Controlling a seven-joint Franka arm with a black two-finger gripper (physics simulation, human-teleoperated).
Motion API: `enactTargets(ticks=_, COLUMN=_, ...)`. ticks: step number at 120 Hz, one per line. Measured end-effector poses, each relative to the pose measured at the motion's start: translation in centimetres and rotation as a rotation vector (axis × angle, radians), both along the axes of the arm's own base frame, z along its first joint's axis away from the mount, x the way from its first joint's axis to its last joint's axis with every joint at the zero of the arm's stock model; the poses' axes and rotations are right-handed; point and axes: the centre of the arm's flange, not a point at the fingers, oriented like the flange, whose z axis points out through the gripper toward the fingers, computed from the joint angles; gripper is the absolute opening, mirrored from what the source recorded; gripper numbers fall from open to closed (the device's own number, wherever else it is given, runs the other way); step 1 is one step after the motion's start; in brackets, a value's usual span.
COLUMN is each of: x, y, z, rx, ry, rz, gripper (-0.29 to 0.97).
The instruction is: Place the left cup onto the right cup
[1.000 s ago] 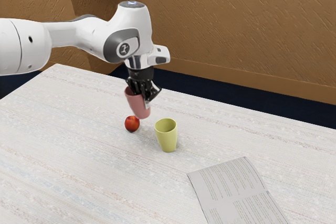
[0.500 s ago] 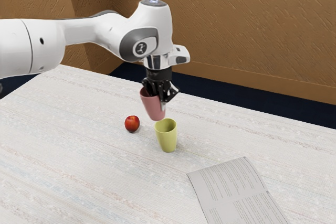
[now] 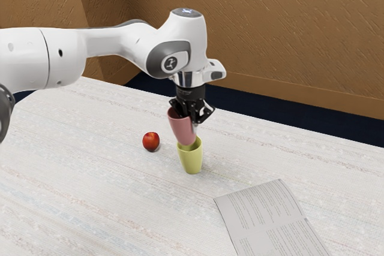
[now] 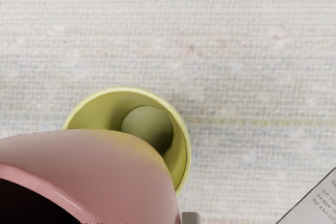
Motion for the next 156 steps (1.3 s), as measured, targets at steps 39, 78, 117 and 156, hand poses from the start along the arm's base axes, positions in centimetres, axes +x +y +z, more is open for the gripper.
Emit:
enactTargets(ticks=39, x=0.5, y=0.1, z=-1.1, rx=0.008, ry=0.005, rz=0.045, gripper=-0.1)
enactTargets(ticks=78, x=1.3, y=0.3, z=-2.2, rx=0.014, ry=0.0, rz=0.071, gripper=-0.1)
enactTargets(ticks=117, x=2.0, y=0.6, z=-3.4, rx=0.015, ry=0.003, rz=0.087, gripper=-0.1)
enactTargets(ticks=156, x=2.2, y=0.4, z=-4.0, rx=0.008, ry=0.003, rz=0.095, gripper=-0.01)
